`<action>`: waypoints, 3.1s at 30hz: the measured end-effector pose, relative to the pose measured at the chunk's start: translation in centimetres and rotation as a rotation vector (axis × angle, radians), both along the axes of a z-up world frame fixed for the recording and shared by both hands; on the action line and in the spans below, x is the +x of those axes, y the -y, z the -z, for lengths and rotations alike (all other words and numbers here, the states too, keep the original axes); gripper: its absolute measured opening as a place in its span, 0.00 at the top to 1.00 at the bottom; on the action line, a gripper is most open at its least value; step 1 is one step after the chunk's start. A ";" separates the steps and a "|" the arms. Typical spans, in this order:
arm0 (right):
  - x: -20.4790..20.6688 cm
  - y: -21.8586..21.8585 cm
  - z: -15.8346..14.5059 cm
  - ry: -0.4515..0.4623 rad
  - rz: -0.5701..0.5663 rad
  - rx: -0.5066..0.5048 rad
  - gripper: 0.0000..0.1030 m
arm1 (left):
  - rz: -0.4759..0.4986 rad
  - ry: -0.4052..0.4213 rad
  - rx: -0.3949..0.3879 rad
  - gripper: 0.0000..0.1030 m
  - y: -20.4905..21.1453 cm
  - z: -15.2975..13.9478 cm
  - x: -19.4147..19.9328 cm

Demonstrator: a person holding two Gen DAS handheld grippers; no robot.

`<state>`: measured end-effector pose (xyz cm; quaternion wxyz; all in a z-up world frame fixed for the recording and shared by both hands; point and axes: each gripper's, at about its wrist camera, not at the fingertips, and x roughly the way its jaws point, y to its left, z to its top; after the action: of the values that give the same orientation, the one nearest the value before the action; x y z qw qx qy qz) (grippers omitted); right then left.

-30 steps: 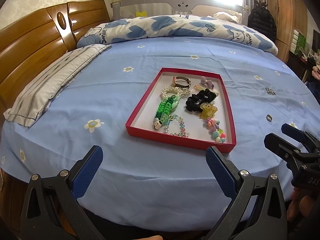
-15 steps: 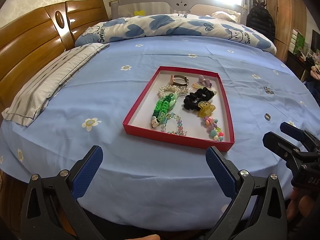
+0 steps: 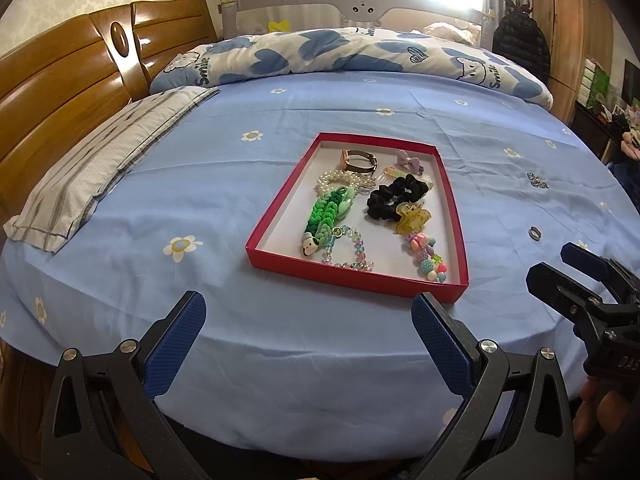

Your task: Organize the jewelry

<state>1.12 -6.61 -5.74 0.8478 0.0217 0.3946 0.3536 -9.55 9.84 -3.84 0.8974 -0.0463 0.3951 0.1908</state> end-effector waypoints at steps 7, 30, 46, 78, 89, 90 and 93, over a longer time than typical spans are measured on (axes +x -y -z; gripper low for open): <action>0.0 0.0 -0.1 0.002 -0.001 0.004 0.00 | 0.000 -0.001 -0.001 0.00 0.0 0.0 0.0; -0.1 0.1 -0.6 0.013 -0.005 0.010 0.00 | -0.005 0.002 -0.001 0.00 -0.2 0.1 -0.1; -0.1 0.1 -0.6 0.013 -0.006 0.010 0.00 | 0.003 -0.004 0.002 0.00 -0.2 0.2 0.1; -0.2 0.0 -0.7 0.013 -0.008 0.012 0.00 | 0.008 -0.009 0.009 0.00 0.2 0.5 0.3; -0.2 0.0 -0.7 0.013 -0.008 0.013 0.00 | 0.018 -0.009 0.000 0.00 0.1 0.9 0.6; -0.2 0.0 -0.7 0.013 -0.008 0.013 0.00 | 0.019 -0.008 -0.002 0.00 0.0 0.9 0.7; -0.1 0.0 -0.7 0.013 -0.009 0.012 0.00 | 0.024 -0.006 -0.013 0.00 -0.2 0.9 0.8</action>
<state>0.97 -6.59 -5.08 0.8488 0.0228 0.3868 0.3598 -8.71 10.03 -4.78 0.8982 -0.0466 0.3995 0.1775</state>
